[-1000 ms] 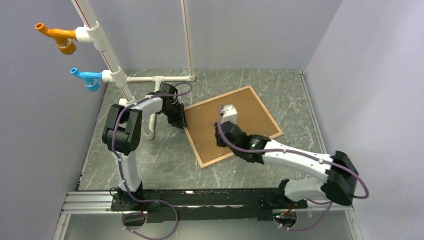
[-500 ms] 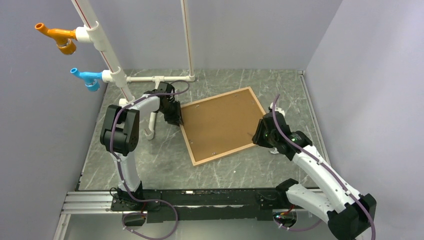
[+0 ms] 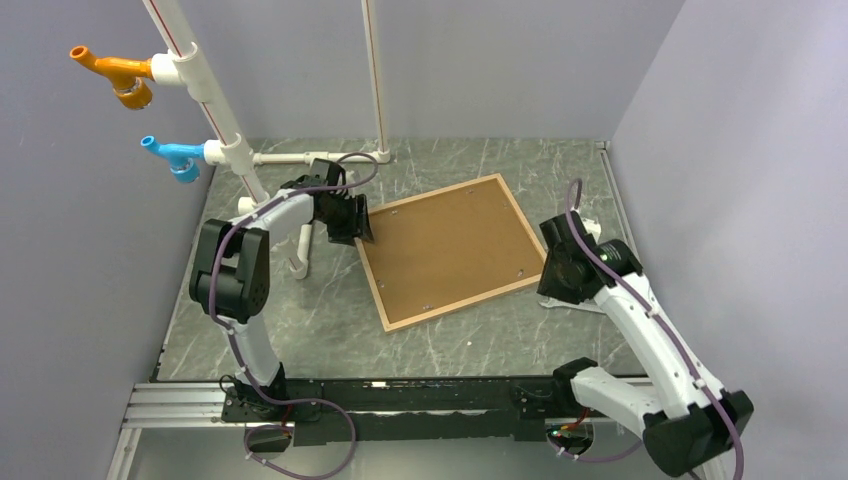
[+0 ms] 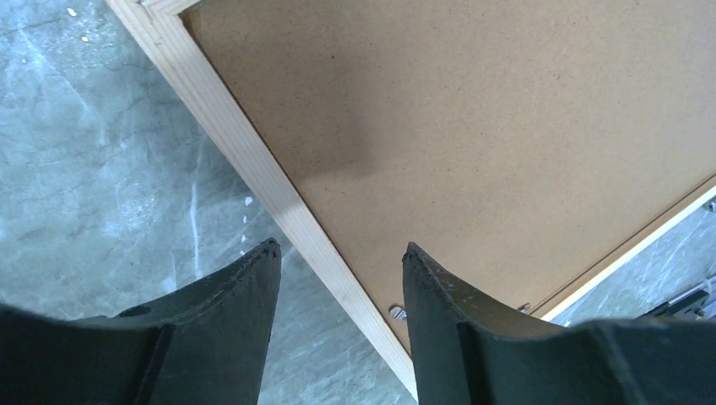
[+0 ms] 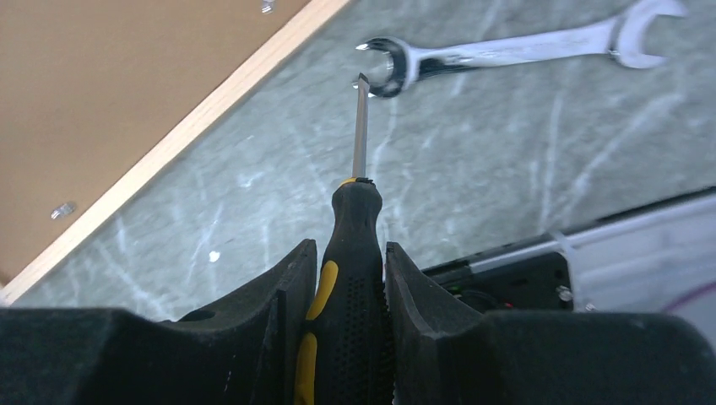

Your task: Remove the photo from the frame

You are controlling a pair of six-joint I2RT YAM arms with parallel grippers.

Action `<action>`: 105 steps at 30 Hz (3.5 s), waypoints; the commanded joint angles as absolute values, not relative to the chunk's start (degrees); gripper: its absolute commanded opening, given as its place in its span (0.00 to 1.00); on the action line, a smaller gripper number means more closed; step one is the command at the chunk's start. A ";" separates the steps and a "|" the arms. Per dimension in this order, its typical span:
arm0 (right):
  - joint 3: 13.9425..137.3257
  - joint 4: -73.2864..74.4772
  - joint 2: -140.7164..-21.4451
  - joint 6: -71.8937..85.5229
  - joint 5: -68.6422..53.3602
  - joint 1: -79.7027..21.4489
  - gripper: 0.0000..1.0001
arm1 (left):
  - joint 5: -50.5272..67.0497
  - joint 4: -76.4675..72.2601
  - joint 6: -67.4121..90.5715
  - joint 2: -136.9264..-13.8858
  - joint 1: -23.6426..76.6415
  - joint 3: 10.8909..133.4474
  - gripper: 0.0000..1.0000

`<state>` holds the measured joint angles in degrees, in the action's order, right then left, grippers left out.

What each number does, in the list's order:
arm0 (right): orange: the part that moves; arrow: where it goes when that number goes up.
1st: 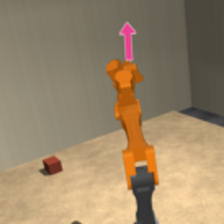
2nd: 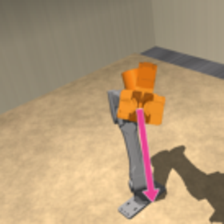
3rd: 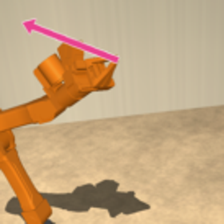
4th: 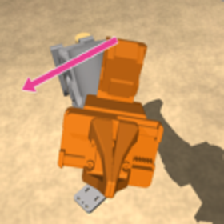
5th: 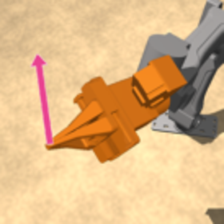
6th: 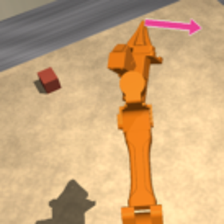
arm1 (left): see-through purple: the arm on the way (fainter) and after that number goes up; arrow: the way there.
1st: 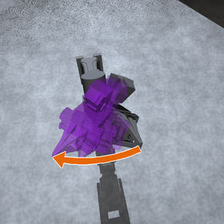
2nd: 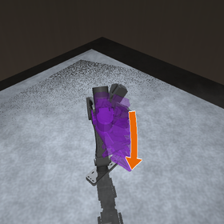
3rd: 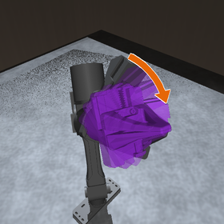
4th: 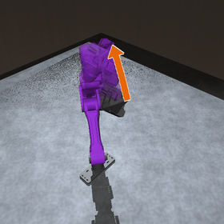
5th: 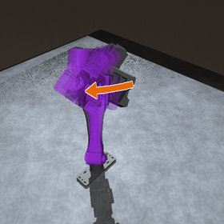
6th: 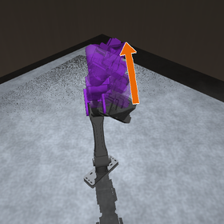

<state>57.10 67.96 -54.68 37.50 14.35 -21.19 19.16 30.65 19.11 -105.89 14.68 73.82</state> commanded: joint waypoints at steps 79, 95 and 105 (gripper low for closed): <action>49.95 54.95 -65.48 49.84 30.31 -9.31 0.85 | 22.80 26.27 15.17 -96.79 17.68 72.75 0.63; 36.73 31.17 -59.85 57.20 0.26 -17.76 0.79 | 22.28 20.32 4.76 -88.95 26.73 69.63 0.79; 34.57 25.20 -67.78 65.17 1.18 -17.75 0.63 | 7.34 18.07 -8.47 -84.36 45.11 65.09 0.84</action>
<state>34.98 29.80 -66.35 60.77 1.39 -17.63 15.42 20.32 -0.99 -86.15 39.46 66.46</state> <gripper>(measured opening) 0.632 0.822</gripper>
